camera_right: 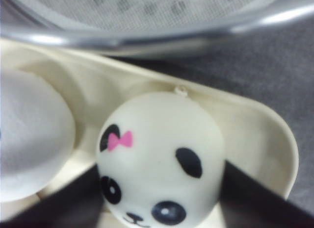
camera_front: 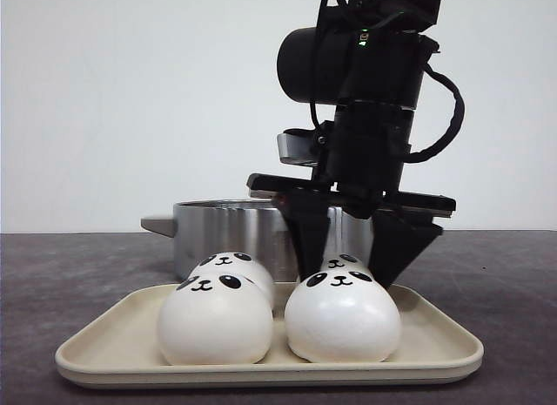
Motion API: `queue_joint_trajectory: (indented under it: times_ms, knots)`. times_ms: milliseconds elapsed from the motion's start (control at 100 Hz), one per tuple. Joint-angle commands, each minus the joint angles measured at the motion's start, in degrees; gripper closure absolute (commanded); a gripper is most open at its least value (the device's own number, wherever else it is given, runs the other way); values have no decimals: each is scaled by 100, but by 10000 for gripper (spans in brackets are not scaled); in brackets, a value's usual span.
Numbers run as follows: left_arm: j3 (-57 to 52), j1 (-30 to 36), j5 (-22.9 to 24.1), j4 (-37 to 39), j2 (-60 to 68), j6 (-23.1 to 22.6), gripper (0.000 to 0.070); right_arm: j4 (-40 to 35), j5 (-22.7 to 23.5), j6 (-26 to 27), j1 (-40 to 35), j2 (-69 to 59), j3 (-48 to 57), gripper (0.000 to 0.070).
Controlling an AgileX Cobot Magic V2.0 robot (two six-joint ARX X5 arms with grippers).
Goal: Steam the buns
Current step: 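Lower the right gripper onto the farther panda bun and close it, then lift the bun with the right gripper and carry it over the pot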
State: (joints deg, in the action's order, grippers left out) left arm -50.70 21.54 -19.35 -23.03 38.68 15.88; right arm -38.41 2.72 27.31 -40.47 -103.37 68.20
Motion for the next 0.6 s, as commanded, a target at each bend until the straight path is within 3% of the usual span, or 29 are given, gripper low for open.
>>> queue_joint_trajectory:
  times_ms: [0, 210, 450, 590]
  knots:
    - [-68, 28, 31, 28, 26, -46, 0, 15, -70, -44, -39, -111, 105, 700]
    - [-68, 28, 31, 28, 24, -44, 0, -385, -98, -103, -173, 146, 173, 694]
    - [-68, 28, 151, 125, 26, -44, 0, -852, -181, -402, -656, 1480, 669, 694]
    - [-68, 28, 155, 203, 20, -44, 0, -610, -876, -546, -811, 2103, 1215, 694]
